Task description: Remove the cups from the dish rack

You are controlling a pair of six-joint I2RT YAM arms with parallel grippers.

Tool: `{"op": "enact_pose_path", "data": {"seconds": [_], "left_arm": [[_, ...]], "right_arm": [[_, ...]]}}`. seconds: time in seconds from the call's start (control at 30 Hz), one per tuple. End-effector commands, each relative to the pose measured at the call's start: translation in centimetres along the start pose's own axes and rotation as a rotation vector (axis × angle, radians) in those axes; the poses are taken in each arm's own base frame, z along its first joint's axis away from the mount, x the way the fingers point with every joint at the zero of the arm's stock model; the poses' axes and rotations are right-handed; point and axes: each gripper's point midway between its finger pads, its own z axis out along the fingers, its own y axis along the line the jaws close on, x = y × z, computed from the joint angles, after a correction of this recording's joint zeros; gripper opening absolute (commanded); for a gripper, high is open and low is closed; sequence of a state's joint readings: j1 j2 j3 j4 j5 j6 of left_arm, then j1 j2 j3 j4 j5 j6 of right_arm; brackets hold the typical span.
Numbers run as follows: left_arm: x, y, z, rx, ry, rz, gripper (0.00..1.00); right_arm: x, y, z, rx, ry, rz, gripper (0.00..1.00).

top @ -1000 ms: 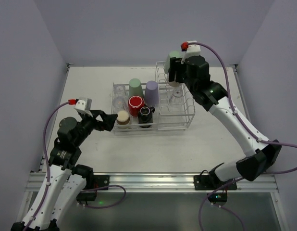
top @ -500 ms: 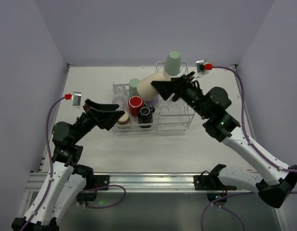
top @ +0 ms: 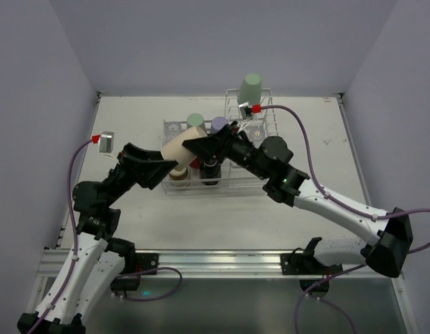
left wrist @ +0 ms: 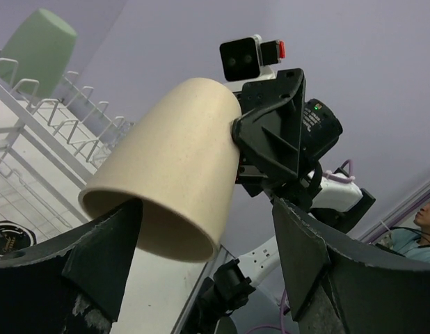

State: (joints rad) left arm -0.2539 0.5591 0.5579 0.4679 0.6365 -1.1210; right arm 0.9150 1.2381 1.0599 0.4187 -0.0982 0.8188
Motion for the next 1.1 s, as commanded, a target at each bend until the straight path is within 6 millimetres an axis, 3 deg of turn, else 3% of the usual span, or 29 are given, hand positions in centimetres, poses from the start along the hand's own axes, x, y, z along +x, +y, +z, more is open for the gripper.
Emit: {"op": "enact_pose_path", "data": {"seconds": [0.0, 0.1, 0.2, 0.23, 0.3, 0.33, 0.37, 0.4, 0.47, 0.5, 0.53, 0.6, 0.73, 0.77, 0.83, 0.87, 0.9, 1.0, 1.03, 1.07], "left_arm": [[-0.2, -0.8, 0.1, 0.041, -0.005, -0.001, 0.77], [-1.0, -1.2, 0.3, 0.046, -0.037, 0.034, 0.68], [-1.9, -0.9, 0.4, 0.025, -0.076, 0.077, 0.43], [-2.3, -0.3, 0.5, -0.009, -0.101, 0.077, 0.24], [-2.8, 0.7, 0.4, -0.079, -0.119, 0.111, 0.02], [-3.8, 1.3, 0.3, -0.129, -0.162, 0.128, 0.0], [-4.3, 2.1, 0.2, -0.176, -0.172, 0.182, 0.0], [-4.8, 2.5, 0.1, -0.214, -0.184, 0.21, 0.0], [-6.2, 4.1, -0.2, -0.344, -0.197, 0.281, 0.0], [-5.7, 6.0, -0.8, -0.443, -0.156, 0.286, 0.0], [-7.4, 6.8, -0.6, -0.535, -0.173, 0.307, 0.0], [-8.4, 8.9, -1.1, -0.672, -0.115, 0.401, 0.0], [-10.3, 16.1, -4.0, -1.102, 0.028, 0.514, 0.0], [-11.9, 16.0, -4.1, -1.15, 0.011, 0.537, 0.0], [-12.9, 18.4, -5.6, -1.288, 0.051, 0.54, 0.0], [-14.3, 18.4, -5.6, -1.303, 0.037, 0.545, 0.0], [-15.3, 19.3, -6.8, -1.354, 0.031, 0.532, 0.0], [-15.7, 22.5, -8.1, -1.445, 0.132, 0.474, 0.0], [-14.7, 25.0, -8.4, -1.486, 0.202, 0.441, 0.0], [-14.3, 26.0, -8.7, -1.506, 0.245, 0.432, 0.0]], "right_arm": [[-0.7, 2.2, 1.1, -0.096, -0.055, 0.045, 0.36], [0.7, 1.6, 1.9, -0.097, -0.027, 0.079, 0.36], [1.6, 1.4, 2.1, -0.104, -0.006, 0.101, 0.36], [1.9, 1.4, 2.0, -0.104, -0.002, 0.106, 0.4], [2.0, 1.1, 1.7, -0.094, -0.004, 0.102, 0.63], [2.0, 1.0, 1.5, -0.091, -0.003, 0.099, 0.76], [2.0, 0.5, 1.3, -0.061, -0.006, 0.094, 0.97], [1.8, 0.4, 0.6, -0.05, -0.017, 0.088, 0.99], [1.7, -0.4, -0.2, -0.014, -0.025, 0.052, 0.99], [1.9, -1.3, -0.7, 0.023, -0.031, 0.036, 0.99], [1.2, -1.1, -1.5, 0.03, -0.046, -0.001, 0.99], [2.0, -2.6, -2.8, 0.098, -0.011, -0.043, 0.99], [2.2, -4.1, -5.9, 0.193, 0.045, -0.172, 0.99], [2.5, -4.3, -6.3, 0.206, 0.064, -0.191, 0.99], [2.8, -4.6, -7.1, 0.217, 0.1, -0.23, 0.99], [3.2, -4.7, -7.8, 0.228, 0.135, -0.242, 0.99], [3.2, -4.6, -8.1, 0.23, 0.147, -0.252, 0.99], [3.4, -5.1, -9.5, 0.268, 0.188, -0.293, 0.99], [3.4, -5.2, -9.9, 0.277, 0.195, -0.295, 0.99], [3.7, -5.6, -10.3, 0.297, 0.215, -0.301, 0.99]]}}
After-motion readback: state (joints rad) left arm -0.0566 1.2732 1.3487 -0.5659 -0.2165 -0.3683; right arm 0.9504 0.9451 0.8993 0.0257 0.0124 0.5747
